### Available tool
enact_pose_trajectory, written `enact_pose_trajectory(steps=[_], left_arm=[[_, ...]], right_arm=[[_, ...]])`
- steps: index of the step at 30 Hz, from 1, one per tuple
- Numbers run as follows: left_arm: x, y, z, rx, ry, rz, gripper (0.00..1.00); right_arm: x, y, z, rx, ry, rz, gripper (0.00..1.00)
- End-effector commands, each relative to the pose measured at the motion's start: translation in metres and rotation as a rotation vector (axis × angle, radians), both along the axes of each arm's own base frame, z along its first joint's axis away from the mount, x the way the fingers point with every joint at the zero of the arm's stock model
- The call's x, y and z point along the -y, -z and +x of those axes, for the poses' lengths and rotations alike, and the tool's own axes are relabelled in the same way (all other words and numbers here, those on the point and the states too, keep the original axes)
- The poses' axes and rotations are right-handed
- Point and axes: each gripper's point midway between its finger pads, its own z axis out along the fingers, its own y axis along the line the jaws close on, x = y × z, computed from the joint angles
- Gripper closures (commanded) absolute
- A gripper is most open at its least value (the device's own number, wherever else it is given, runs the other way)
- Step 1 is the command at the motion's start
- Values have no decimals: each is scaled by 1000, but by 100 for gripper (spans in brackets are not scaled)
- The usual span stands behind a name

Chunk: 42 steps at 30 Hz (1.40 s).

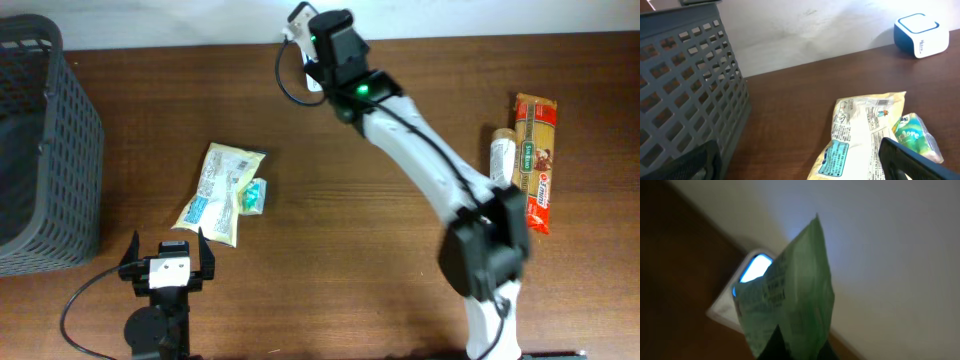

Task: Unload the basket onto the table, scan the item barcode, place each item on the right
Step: 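Place the tissue pack with the items on the right, then reach the right gripper to the Kleenex pack and grasp it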

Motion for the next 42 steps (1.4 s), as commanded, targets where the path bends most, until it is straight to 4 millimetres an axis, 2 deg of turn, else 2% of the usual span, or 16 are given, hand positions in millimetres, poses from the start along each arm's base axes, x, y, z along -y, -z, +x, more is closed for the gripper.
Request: enact_pose_trajectory(steps=[1,4,6,8,11,13,18,22,24,27,33,36,37,38,40,42], left_arm=[[-2,1,0,-2,-7,15,1],[-2,1,0,-2,-7,15,1],[-2,1,0,-2,-7,15,1],[-2,1,0,-2,-7,15,1],[-2,1,0,-2,-7,15,1],[-2,1,0,-2,-7,15,1],[-2,1,0,-2,-7,15,1],[-2,1,0,-2,-7,15,1],[-2,1,0,-2,-7,15,1],[-2,1,0,-2,-7,15,1],[-2,1,0,-2,-7,15,1],[-2,1,0,-2,-7,15,1],[-2,1,0,-2,-7,15,1],[-2,1,0,-2,-7,15,1],[-2,1,0,-2,-7,15,1],[-2,1,0,-2,-7,15,1]], right_arm=[[1,-80,-59,-74,24,378,96],[28,-82,-108,-217,116,404,96],[46,-62,-130,-336,191,382,96],[84,-19,-158,-557,340,346,96],[122,14,-180,-782,430,367,96],[144,32,-184,-878,495,395,96],[200,124,-202,-1092,731,400,96],[232,159,-213,-1125,866,453,96],[249,170,-203,-1074,890,497,96],[264,169,-172,-935,887,532,95],[296,167,-174,-851,989,382,87],[303,159,-171,-819,1008,353,57],[303,150,-169,-814,1007,355,40],[303,136,-166,-803,1003,361,34],[301,97,-162,-784,992,372,30],[282,68,-161,-803,933,426,26]])
